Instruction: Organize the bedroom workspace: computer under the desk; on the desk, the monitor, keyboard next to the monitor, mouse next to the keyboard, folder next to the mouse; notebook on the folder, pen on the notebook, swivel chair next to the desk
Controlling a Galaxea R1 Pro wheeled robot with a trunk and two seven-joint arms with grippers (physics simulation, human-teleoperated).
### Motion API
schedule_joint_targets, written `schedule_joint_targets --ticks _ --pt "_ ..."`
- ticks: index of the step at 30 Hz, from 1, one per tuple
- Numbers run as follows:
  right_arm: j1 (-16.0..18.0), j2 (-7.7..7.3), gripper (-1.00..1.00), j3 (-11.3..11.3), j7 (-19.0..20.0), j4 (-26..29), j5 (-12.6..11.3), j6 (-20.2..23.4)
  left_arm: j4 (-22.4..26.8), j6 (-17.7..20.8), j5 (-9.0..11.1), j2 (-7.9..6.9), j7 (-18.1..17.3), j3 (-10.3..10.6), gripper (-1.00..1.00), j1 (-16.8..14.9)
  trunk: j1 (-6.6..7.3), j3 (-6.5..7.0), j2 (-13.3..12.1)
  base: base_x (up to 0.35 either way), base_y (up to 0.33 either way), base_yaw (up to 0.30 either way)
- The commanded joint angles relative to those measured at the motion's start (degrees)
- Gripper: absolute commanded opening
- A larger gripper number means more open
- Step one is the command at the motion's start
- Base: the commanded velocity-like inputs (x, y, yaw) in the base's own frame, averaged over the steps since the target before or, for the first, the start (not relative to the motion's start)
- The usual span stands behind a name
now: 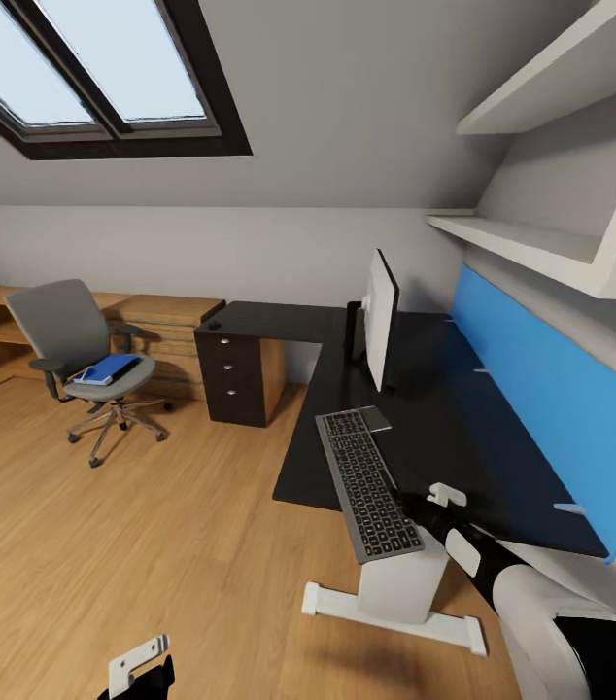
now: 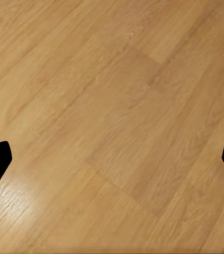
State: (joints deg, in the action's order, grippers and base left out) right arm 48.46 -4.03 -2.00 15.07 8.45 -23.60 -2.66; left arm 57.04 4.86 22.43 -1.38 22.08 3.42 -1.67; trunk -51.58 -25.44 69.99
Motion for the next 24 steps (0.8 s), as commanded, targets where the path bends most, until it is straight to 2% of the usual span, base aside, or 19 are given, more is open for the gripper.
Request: schedule_joint_targets --ticks 1,19,24 --pt "0.1 0.00 1.00 -0.2 0.3 -0.1 -0.1 -0.2 0.1 0.2 0.3 -0.10 0.5 0.2 1.00 0.0 0.00 -0.06 0.0 0.000 -0.035 0.000" --pt "0.1 0.01 1.00 -0.2 0.3 -0.1 -0.2 -0.1 0.3 0.2 0.3 -0.20 0.7 0.0 1.00 0.0 0.00 -0.06 0.0 0.000 -0.006 0.000" --pt "0.1 0.76 1.00 -0.1 0.3 -0.4 -0.2 0.0 0.4 0.2 0.3 -0.13 0.7 0.0 1.00 0.0 0.00 -0.06 0.0 0.000 0.000 0.000"
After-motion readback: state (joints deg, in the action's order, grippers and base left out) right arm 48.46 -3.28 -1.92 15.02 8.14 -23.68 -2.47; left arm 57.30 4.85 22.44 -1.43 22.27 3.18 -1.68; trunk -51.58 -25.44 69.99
